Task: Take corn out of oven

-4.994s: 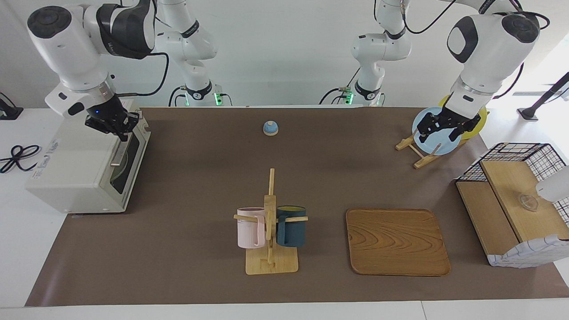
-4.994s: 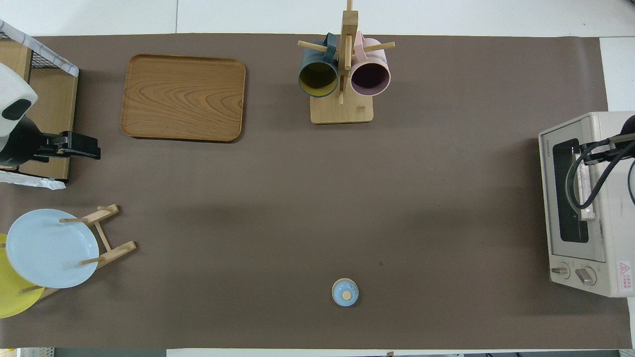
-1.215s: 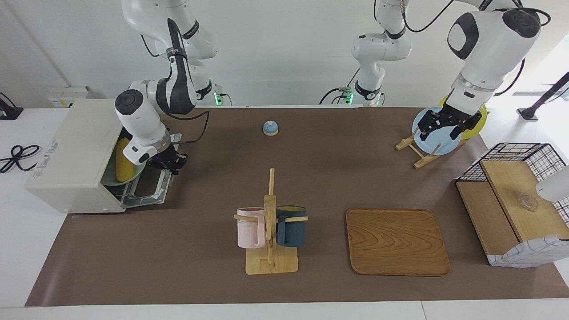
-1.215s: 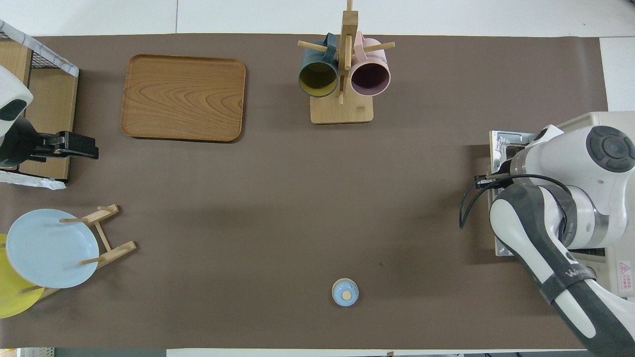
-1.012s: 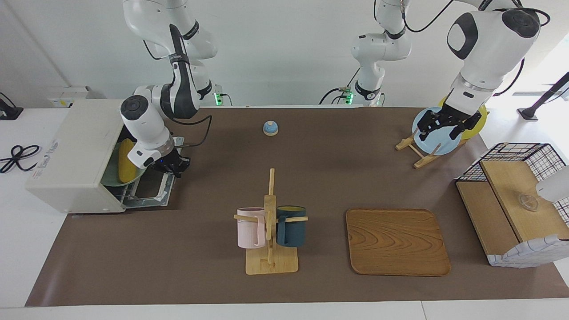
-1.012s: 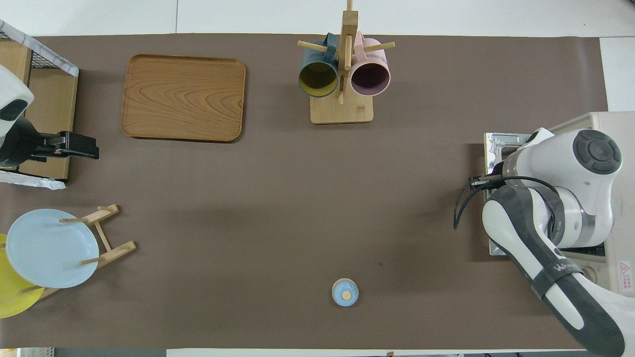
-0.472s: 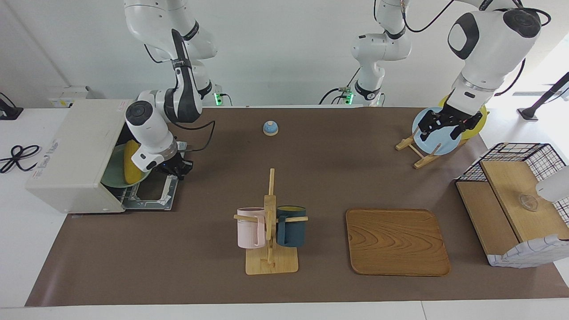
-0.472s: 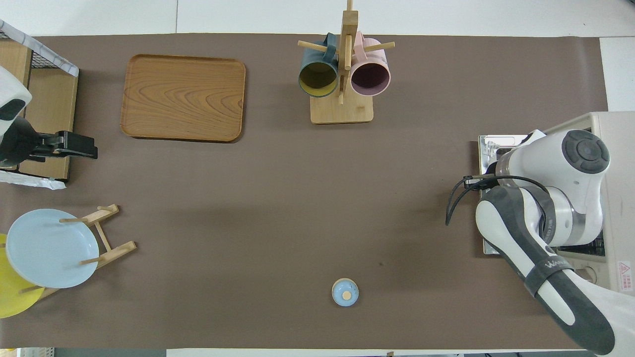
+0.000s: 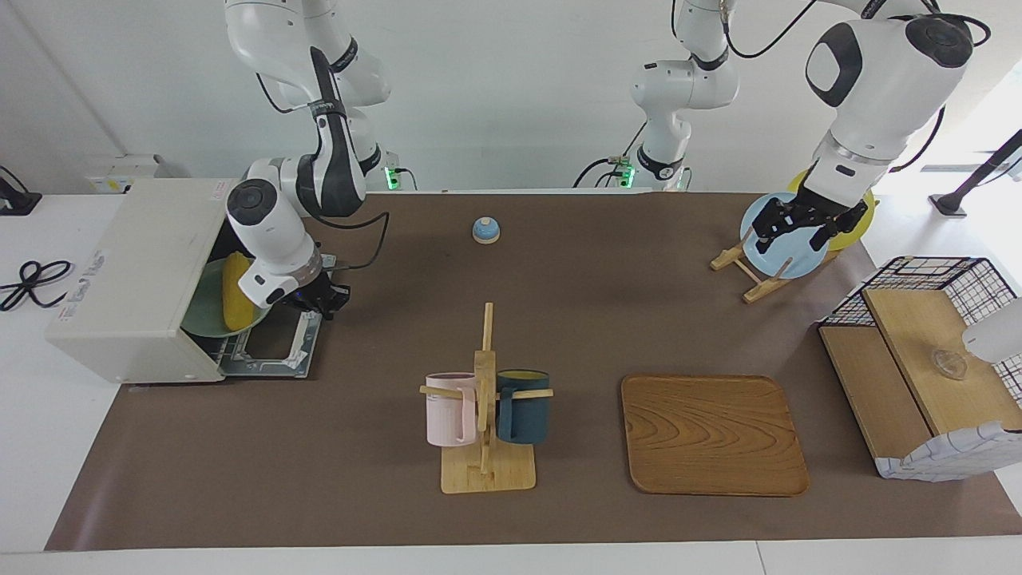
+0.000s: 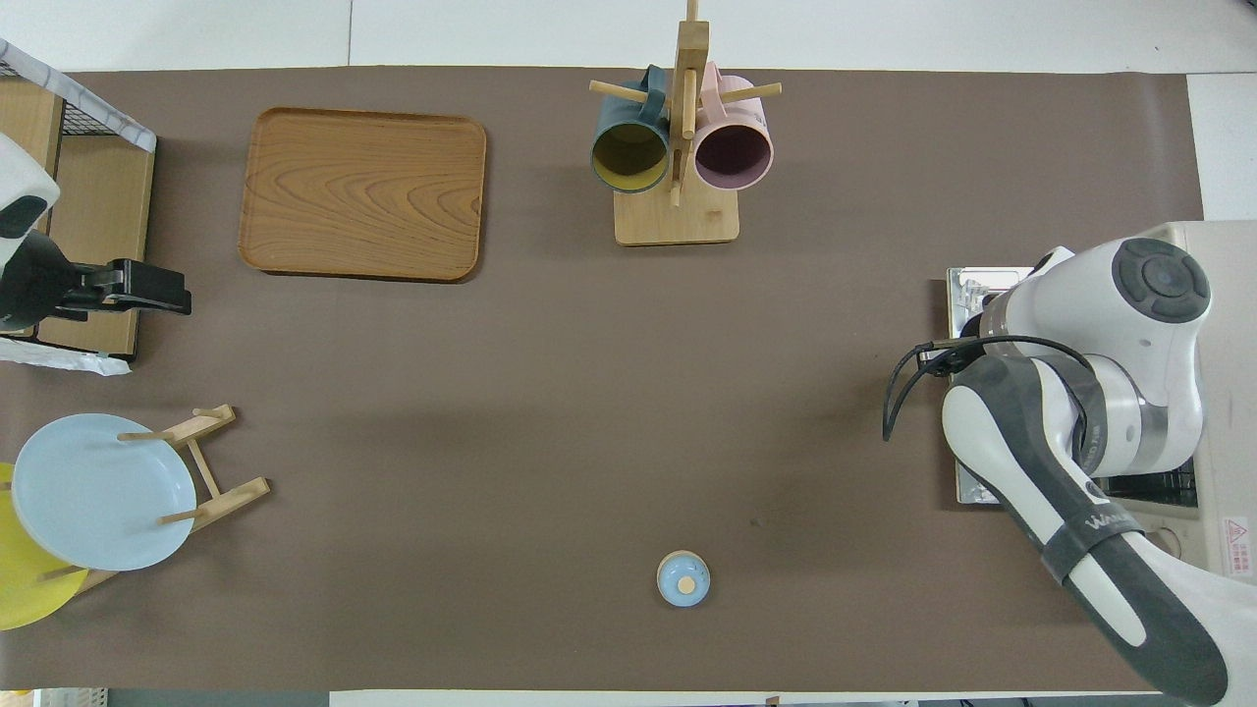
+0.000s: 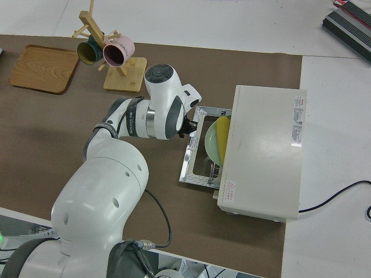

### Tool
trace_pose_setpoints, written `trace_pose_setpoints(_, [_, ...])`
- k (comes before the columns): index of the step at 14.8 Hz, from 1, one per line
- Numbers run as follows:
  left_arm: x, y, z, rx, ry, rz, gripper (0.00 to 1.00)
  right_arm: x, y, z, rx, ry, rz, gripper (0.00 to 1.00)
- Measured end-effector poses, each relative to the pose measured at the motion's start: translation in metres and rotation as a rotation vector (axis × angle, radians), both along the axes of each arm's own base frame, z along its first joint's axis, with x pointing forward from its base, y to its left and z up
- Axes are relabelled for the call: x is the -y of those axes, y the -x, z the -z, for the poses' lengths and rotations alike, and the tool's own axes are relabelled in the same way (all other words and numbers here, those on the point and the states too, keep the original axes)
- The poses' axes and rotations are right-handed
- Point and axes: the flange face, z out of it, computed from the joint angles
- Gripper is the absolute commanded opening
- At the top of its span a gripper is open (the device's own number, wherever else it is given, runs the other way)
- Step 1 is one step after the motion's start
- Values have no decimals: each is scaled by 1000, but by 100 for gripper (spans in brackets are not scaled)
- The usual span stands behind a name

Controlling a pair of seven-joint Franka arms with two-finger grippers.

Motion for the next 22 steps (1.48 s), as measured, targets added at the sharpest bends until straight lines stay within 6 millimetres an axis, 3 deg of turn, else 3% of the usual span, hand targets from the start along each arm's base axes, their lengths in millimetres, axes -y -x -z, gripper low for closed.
trace_pose_setpoints(2, [0,0,0,0,0,-1,100,3,-6,-33,-23,5,8,31])
trace_pose_setpoints(5, [0,0,0,0,0,-1,100,32,-2,-65,-18,22,60,34])
trace_pose_setpoints(7, [-1,0,0,0,0,-1,100,62,3,-64,-23,35,106,34])
trace_pose_setpoints(10, [-1,0,0,1,0,-1,100,85,10,-48,-22,41,143,34])
trace_pose_setpoints(13, [-1,0,0,3,0,-1,100,85,21,-29,-19,40,145,34])
trace_pose_setpoints(17, [1,-2,5,12,0,2,100,86,28,-28,-23,41,144,34])
trace_pose_setpoints(22, [10,-10,35,-1,-2,30,100,90,35,-24,-36,80,118,30])
